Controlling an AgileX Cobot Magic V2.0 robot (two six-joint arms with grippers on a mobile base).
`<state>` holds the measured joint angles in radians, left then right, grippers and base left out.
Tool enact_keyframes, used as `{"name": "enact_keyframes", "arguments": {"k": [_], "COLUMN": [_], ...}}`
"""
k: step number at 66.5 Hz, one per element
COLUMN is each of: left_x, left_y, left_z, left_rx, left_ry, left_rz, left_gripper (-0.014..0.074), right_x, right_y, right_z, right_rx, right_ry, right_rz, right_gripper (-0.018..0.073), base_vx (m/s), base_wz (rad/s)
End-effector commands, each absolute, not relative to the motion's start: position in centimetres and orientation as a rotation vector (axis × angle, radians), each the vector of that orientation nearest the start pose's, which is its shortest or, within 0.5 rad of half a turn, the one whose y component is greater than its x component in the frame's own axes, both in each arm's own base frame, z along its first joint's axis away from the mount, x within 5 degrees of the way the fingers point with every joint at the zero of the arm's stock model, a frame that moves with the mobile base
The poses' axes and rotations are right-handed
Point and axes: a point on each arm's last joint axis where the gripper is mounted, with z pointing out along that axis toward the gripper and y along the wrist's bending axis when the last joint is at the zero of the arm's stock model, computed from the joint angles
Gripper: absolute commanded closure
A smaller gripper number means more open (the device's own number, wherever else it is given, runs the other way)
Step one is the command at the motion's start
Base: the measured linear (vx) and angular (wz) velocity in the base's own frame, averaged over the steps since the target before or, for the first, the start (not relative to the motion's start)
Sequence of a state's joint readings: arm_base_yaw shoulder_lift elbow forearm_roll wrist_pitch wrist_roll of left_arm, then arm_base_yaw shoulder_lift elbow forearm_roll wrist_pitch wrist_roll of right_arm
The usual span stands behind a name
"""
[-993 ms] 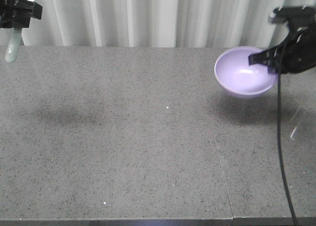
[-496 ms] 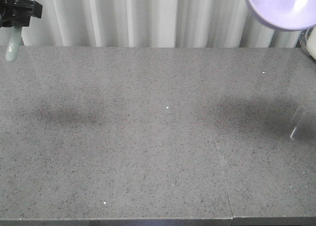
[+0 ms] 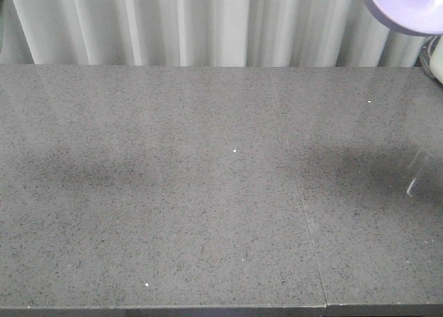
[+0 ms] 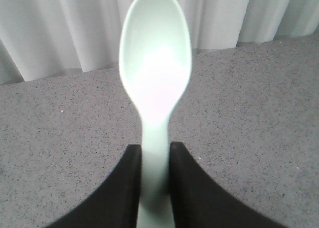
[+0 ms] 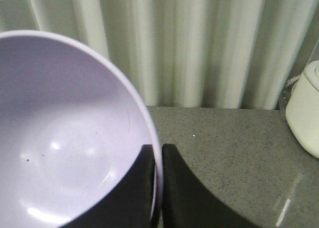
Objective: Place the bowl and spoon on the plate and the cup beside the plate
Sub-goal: 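Lift the lavender bowl upward with the right gripper, then drive the base, holding spoon and bowl, toward the light blue plate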
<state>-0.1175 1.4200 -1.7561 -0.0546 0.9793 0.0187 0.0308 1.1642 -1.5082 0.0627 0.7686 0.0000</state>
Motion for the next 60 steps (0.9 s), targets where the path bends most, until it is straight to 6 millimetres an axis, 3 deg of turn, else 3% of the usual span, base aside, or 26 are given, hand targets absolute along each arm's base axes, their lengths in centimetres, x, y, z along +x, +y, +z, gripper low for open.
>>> {"name": "enact_keyframes", "arguments": {"k": [1,60], "left_x": [27.80,27.79], "left_y": [-3.93,-3.93], "left_z": [50.45,50.44], "left_rx": [0.137,0.138], "left_ry": [2.019,2.021], "left_rz": [-0.146,-0.146], "left_gripper": [0.0603,0.0603], "right_x": [21.98,21.98], "right_y": [0.89,0.89], "right_z": [51.08,51.08], "right_rx": [-0.019,-0.019], "right_ry": [1.793,1.793], "right_rz": [0.075,0.075], "right_gripper": [0.0570,0.0570], "base_vx": [0.00,0.00], "base_wz": [0.00,0.00]}}
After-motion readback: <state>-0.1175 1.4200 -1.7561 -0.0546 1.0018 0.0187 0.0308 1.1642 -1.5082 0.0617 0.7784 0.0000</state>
